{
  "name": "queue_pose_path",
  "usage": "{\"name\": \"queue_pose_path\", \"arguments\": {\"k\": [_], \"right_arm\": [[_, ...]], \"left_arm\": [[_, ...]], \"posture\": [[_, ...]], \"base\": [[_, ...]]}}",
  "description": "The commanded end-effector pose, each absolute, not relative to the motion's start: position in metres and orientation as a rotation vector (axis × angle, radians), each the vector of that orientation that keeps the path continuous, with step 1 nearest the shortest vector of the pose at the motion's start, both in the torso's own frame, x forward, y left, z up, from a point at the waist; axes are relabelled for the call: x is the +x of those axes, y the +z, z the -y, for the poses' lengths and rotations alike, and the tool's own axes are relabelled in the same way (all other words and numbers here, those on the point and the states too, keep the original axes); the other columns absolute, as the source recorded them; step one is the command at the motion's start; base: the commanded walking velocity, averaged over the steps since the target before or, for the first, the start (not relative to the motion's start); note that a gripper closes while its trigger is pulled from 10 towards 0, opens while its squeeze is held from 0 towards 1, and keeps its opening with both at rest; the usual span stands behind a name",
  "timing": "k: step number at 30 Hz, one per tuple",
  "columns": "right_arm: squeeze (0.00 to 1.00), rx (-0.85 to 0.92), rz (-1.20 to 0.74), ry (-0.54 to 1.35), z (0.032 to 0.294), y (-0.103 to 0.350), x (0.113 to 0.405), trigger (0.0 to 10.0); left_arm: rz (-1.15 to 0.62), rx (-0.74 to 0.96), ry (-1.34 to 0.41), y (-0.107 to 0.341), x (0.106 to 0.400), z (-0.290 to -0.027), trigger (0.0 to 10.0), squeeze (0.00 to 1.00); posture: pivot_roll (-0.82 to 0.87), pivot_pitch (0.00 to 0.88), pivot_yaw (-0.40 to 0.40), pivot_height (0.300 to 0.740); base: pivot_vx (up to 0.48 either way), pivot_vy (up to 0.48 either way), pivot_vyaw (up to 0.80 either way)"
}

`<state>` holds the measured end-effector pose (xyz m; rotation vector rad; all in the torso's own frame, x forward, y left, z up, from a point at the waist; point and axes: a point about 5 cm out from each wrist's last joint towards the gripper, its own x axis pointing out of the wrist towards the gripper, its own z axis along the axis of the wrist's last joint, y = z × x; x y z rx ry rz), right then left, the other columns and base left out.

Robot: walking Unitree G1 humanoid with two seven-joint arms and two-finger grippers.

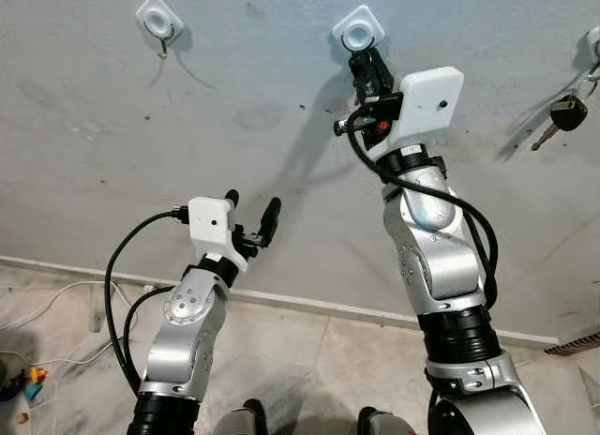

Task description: Hang keys on a hook

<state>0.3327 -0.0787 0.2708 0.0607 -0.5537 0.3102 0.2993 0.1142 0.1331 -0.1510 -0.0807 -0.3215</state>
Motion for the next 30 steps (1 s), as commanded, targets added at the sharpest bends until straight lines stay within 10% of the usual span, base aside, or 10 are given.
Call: {"name": "queue_pose_path", "arguments": {"k": [1, 30], "right_arm": [[0.00, 0.052, 0.643, 0.311, 0.081, 0.294, 0.329, 10.0], [0.00, -0.017, 0.727, 0.229, 0.094, 0.314, 0.326, 10.0]], "left_arm": [[0.059, -0.142, -0.315, 0.129, 0.298, -0.117, 10.0, 0.00], [0.051, -0.145, -0.323, 0.127, 0.298, -0.114, 10.0, 0.00]], "posture": [[-0.02, 0.206, 0.097, 0.740], [-0.02, 0.208, 0.093, 0.740]], "base": [[0.000, 0.000, 0.00], [0.000, 0.000, 0.00]]}}
